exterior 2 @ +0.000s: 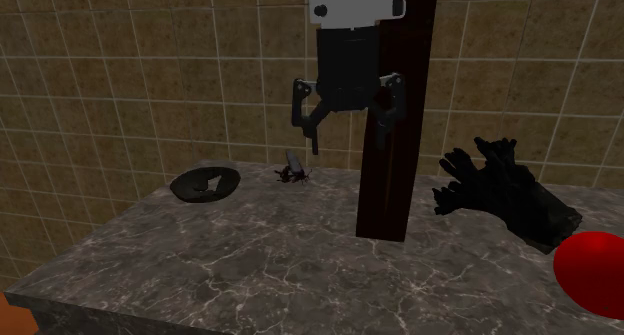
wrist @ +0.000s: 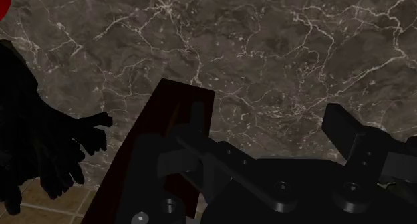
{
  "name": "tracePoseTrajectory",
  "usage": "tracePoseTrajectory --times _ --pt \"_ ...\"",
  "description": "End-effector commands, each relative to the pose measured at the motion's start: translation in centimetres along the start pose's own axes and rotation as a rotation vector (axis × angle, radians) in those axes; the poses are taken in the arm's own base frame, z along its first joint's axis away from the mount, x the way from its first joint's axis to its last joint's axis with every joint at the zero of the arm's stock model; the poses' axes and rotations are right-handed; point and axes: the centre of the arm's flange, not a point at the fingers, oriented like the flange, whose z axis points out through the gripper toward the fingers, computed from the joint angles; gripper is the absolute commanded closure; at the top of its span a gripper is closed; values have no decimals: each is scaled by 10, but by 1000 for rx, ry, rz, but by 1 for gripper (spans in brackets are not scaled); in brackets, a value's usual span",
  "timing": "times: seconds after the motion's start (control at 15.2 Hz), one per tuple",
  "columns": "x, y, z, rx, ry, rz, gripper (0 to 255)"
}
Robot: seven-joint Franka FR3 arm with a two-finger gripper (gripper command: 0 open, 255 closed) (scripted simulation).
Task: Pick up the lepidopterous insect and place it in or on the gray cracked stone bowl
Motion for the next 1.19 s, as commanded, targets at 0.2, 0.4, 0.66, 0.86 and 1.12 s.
tracePoseTrajectory --times 0.2,0.4,0.66,0.86,1.12 --pt "26 -13 21 52 0 129 0" --pt "53 -24 41 105 0 258 0" --pt "92 -34 67 175 0 431 0" --pt "121 -39 86 227 0 560 0" --pt "161 -41 111 297 0 732 0"
